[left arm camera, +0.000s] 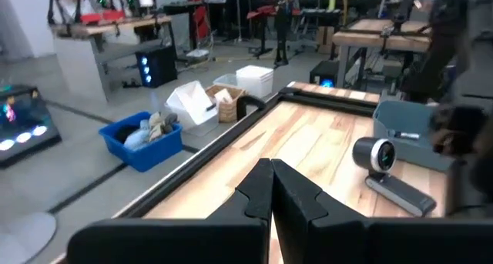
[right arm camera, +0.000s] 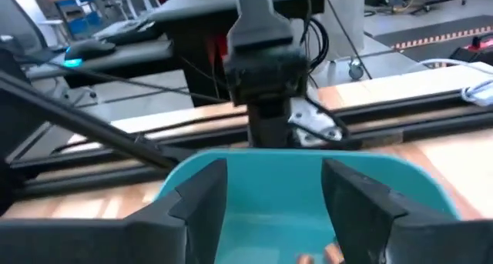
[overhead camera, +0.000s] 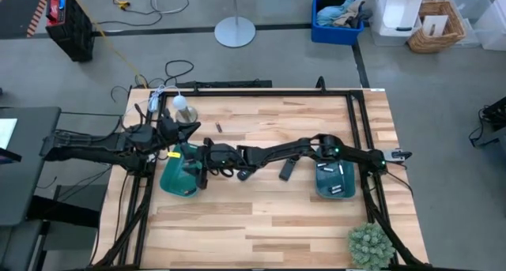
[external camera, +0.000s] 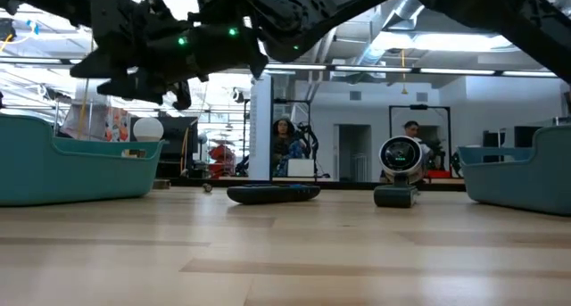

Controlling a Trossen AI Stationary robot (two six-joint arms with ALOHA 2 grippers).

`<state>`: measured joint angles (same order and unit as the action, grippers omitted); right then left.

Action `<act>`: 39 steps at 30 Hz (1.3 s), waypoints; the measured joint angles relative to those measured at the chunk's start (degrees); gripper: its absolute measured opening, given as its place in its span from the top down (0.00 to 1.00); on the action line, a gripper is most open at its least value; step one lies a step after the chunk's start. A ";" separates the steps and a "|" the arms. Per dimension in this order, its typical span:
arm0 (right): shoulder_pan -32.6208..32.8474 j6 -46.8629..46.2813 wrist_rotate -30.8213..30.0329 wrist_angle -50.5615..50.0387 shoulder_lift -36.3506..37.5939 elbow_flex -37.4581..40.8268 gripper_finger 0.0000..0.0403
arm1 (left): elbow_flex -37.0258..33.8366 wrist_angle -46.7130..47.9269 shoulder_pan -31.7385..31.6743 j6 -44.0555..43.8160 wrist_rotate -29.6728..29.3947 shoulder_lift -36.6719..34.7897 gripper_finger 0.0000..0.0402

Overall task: Sort batteries
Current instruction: Put the brown battery into the green bin

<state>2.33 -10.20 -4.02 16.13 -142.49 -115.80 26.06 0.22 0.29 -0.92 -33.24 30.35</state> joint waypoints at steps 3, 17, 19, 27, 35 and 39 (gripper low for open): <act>0.30 0.47 0.12 2.64 1.52 4.22 0.44 | 0.00 3.41 -1.30 -2.32 -0.05 0.82 1.00; -0.91 0.74 -8.75 20.45 30.92 50.01 0.55 | 5.34 5.49 -15.80 -5.85 13.78 18.17 0.81; -0.88 0.83 -11.12 20.85 35.78 55.06 0.55 | 8.13 7.16 -18.32 -4.06 18.38 22.87 0.77; 1.00 1.90 -17.73 20.88 52.74 71.32 0.55 | 26.73 26.65 -24.45 12.72 25.99 43.10 0.72; 3.82 4.87 -20.40 21.55 62.89 77.87 0.55 | 42.04 44.27 -25.35 35.40 27.96 58.91 0.72; 5.23 6.39 -20.34 20.94 64.16 78.72 0.55 | 44.70 47.57 -25.32 44.87 27.74 64.74 0.72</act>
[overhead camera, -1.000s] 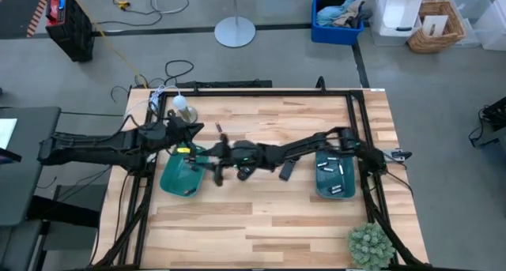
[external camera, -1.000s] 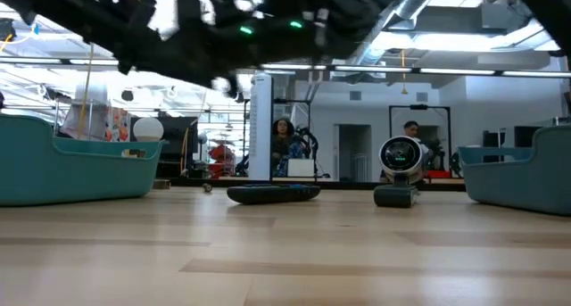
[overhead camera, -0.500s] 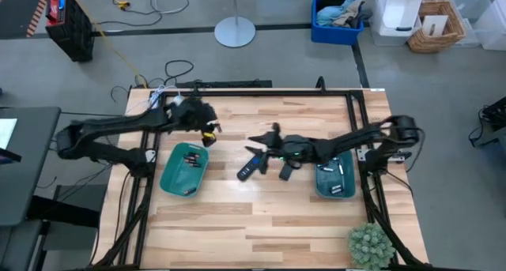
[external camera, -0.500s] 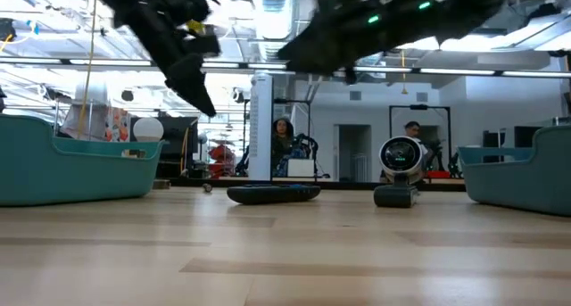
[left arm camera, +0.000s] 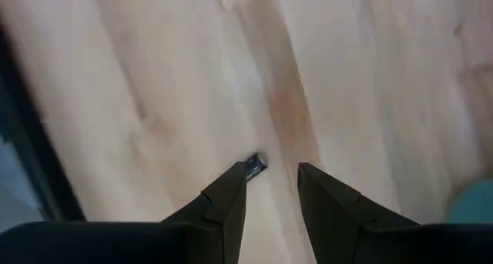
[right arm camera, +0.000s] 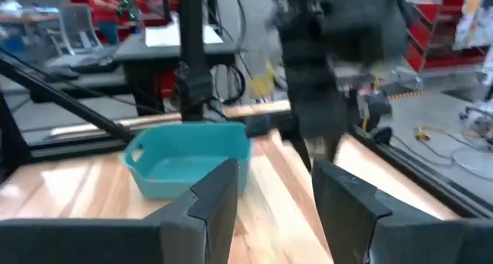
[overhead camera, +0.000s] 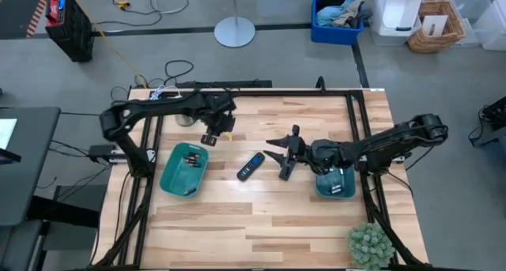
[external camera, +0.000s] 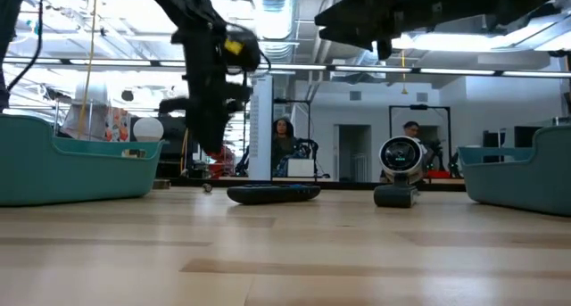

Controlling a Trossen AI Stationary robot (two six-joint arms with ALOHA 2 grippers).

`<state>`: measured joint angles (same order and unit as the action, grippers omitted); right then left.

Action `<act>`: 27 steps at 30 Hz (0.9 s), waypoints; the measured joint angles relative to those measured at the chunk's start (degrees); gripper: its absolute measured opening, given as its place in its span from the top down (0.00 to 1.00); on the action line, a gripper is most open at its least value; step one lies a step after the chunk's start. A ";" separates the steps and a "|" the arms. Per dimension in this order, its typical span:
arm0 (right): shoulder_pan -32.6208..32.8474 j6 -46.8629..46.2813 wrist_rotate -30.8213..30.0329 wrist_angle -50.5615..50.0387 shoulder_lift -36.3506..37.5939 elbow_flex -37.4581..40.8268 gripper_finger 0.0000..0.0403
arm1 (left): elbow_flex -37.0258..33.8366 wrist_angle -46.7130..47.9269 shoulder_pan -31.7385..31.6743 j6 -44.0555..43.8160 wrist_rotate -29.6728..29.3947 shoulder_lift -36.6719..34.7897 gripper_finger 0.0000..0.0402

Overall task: Sort batteries
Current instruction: Put the brown battery into the green bin

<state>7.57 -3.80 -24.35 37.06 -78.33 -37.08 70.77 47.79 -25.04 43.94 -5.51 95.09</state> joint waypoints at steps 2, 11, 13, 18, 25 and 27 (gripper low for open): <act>0.44 0.74 0.01 0.50 0.13 -0.08 0.55 | 0.12 0.31 -0.21 2.80 -1.91 2.26 0.72; 0.71 1.50 0.02 0.28 0.07 -0.09 0.55 | 0.12 0.45 -0.93 5.49 -8.58 9.01 0.65; 0.55 1.45 0.02 0.34 0.07 -0.09 0.55 | 0.12 0.30 -1.36 5.49 -9.71 9.93 0.62; 0.55 1.39 0.02 0.80 0.07 -0.09 0.55 | 0.12 -0.19 -2.46 4.41 -10.74 12.77 0.58; 0.55 1.28 0.04 1.13 0.06 -0.09 0.55 | 0.12 -4.32 -3.43 3.96 -11.03 13.88 0.58; 0.55 1.28 0.02 1.13 0.05 -0.09 0.55 | 0.12 -4.58 -3.37 4.56 -10.56 13.80 0.58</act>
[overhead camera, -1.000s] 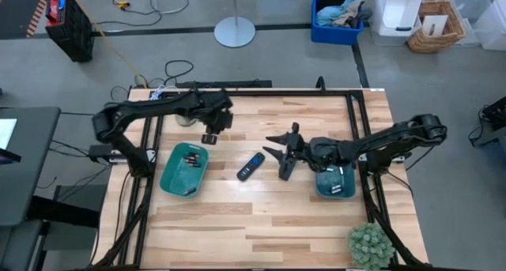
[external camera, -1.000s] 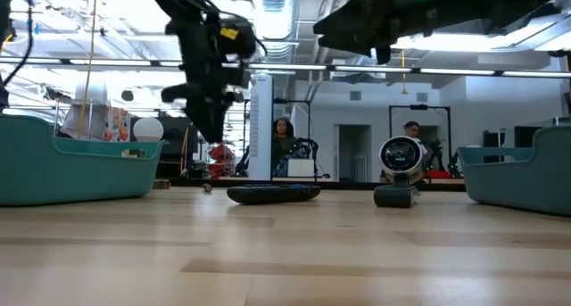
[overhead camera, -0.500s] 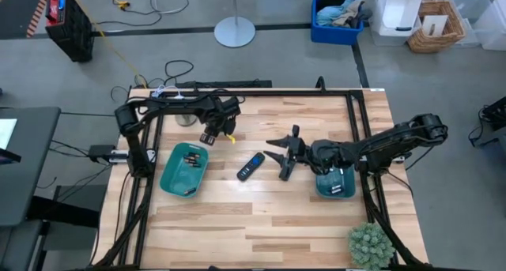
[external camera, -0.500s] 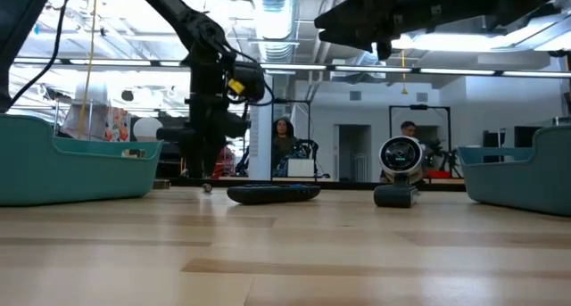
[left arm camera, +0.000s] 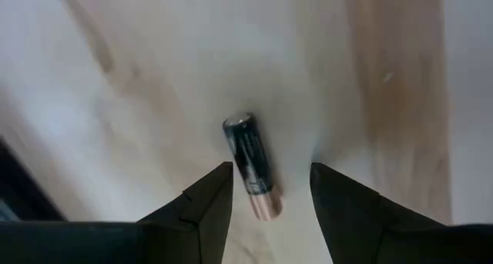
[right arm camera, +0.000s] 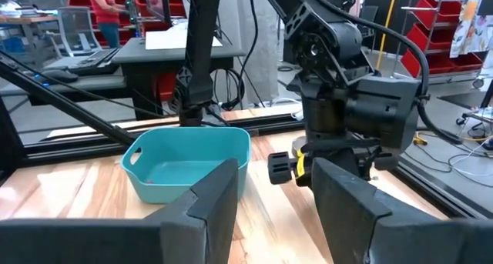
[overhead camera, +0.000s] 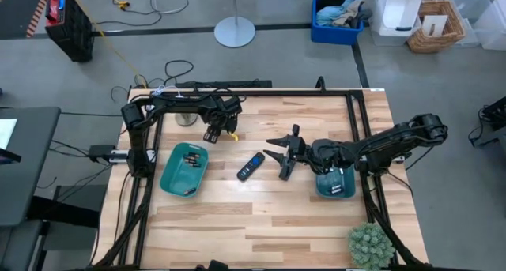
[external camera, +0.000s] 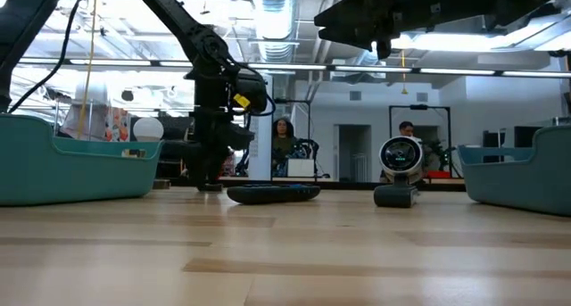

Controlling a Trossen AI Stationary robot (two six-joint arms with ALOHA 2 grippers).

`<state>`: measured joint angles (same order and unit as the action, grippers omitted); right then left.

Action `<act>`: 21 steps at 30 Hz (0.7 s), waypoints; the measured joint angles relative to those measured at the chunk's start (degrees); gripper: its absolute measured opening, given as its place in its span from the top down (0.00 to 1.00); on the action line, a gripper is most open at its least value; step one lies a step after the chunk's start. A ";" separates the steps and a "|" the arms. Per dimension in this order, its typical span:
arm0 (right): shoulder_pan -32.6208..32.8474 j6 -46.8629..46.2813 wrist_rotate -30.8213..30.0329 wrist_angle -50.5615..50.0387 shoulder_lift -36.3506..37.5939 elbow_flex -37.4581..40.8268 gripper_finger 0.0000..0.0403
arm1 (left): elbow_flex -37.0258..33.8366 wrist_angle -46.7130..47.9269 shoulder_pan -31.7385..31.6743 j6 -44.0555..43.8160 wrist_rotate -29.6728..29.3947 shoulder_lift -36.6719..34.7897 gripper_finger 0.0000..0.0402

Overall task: Sort batteries
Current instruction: Put the brown battery into the green bin

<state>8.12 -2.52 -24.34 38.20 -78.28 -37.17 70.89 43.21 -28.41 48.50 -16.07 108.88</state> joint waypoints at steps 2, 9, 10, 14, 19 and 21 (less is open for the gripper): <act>0.00 0.00 0.02 0.00 0.00 0.00 0.55 | -0.14 0.18 -0.16 0.58 1.46 0.02 0.58; 0.00 -0.02 0.02 0.00 -0.01 0.00 0.55 | -1.73 -3.40 -0.97 -0.41 4.06 -0.22 0.58; 0.00 -0.02 0.04 0.00 -0.02 0.00 0.55 | -1.73 -3.31 -1.16 -0.89 4.61 -0.22 0.58; 0.00 -0.02 0.04 0.03 -0.02 0.00 0.55 | -1.66 -2.40 -1.68 -2.37 5.59 -0.22 0.58; 0.00 -0.02 0.07 0.23 -0.02 0.00 0.55 | -1.68 -1.62 -2.01 -4.65 9.83 -0.17 0.68; 0.00 -0.04 0.07 0.46 -0.02 0.00 0.55 | -1.70 -1.40 -2.01 -5.40 10.92 -0.15 0.75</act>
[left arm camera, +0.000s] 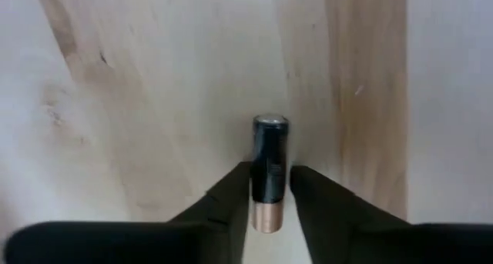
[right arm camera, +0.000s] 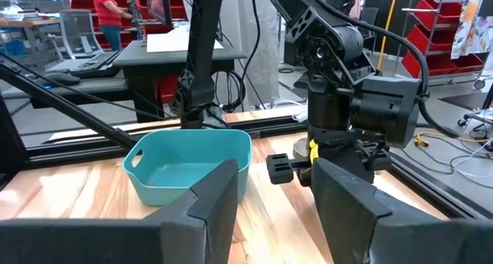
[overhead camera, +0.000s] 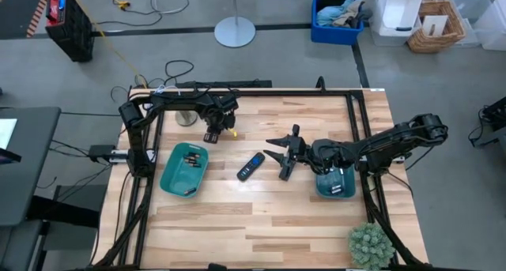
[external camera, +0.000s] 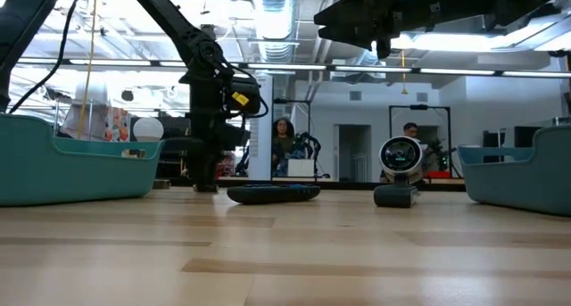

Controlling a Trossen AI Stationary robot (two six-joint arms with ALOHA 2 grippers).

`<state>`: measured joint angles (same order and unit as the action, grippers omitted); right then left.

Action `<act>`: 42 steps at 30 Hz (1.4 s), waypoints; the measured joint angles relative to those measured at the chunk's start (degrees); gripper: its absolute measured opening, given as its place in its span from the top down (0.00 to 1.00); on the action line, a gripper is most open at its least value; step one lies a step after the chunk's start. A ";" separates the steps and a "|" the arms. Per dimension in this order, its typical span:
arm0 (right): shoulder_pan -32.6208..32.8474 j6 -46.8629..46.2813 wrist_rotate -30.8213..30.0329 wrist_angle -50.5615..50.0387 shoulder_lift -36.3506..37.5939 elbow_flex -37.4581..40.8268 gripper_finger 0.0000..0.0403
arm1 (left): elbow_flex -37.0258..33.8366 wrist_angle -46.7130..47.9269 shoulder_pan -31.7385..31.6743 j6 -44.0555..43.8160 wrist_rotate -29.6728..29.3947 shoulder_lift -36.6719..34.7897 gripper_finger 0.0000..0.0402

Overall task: Sort batteries
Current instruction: Put the brown battery into the green bin

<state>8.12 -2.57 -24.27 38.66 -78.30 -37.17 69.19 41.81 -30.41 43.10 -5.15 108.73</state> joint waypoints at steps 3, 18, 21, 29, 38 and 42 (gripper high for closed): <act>0.00 -0.01 0.00 0.01 0.00 0.00 0.55 | -0.04 0.12 0.00 -1.51 1.77 0.00 0.85; 0.00 -0.44 0.02 0.00 0.00 0.00 0.55 | 0.49 -1.20 0.28 -6.52 4.10 -0.26 0.91; 0.00 -0.44 0.02 -0.01 0.00 0.00 0.55 | 0.46 -4.07 0.48 -7.57 8.14 -1.77 0.91; 0.00 -0.39 0.02 -0.14 0.00 -0.04 0.55 | -1.62 -13.47 1.90 -13.53 16.72 -14.84 0.91; 0.00 -0.01 0.02 -0.80 0.00 -0.04 0.55 | -14.05 -20.57 7.29 -23.73 18.23 -37.89 0.91; 0.00 0.07 0.02 -0.96 0.00 -0.04 0.55 | -23.00 -23.19 9.91 -30.84 13.88 -48.59 0.91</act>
<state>8.12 -2.50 -24.25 37.69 -78.30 -37.21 46.19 18.62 -20.51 12.26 8.73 60.14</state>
